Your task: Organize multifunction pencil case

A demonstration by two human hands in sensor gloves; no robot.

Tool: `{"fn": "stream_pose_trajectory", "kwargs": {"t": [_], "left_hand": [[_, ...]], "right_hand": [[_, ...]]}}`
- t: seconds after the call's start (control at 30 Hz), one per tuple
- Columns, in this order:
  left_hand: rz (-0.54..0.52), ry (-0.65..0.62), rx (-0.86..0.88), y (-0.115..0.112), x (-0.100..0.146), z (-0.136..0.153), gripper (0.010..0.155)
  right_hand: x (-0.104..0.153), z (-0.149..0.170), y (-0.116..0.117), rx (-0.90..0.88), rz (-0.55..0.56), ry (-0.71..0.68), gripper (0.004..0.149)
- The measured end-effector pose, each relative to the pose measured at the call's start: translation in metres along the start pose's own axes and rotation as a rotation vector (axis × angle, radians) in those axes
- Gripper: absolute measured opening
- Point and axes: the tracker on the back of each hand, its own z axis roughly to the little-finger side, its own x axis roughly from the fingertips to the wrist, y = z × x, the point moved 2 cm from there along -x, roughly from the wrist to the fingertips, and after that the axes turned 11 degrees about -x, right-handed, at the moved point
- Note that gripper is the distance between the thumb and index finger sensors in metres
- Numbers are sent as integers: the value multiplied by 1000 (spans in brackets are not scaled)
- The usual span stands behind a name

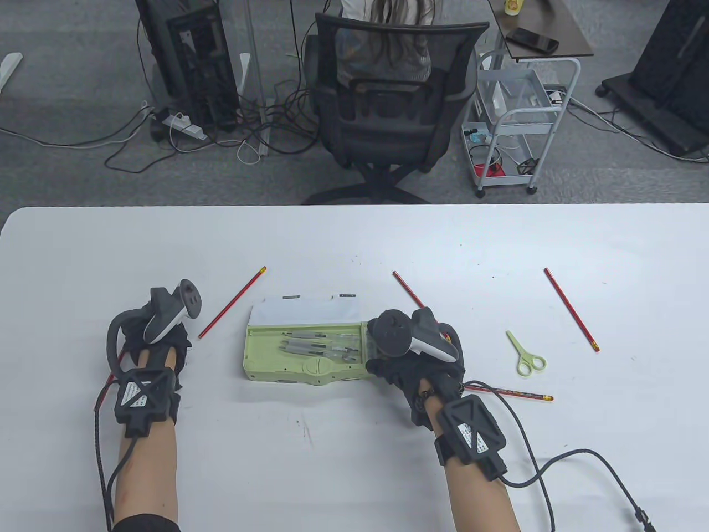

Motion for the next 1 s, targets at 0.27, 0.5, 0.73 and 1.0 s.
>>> {"fn": "stream_pose_trajectory", "kwargs": {"t": [0.27,0.5,0.73,1.0], "left_hand": [[-43,16,-16,1,0,-2,49],[-62,13,0,2,0,-1,48],[-117,-2,101,23,17,11,49],[-215,-108,290,62,60,13,48]], "right_hand": [[0,0,0,5,0,0,78],[0,-1,0,13,2,-1,78],[0,-1,0,10,3,-1,78],[0,-1,0,11,2,-1,78]]}}
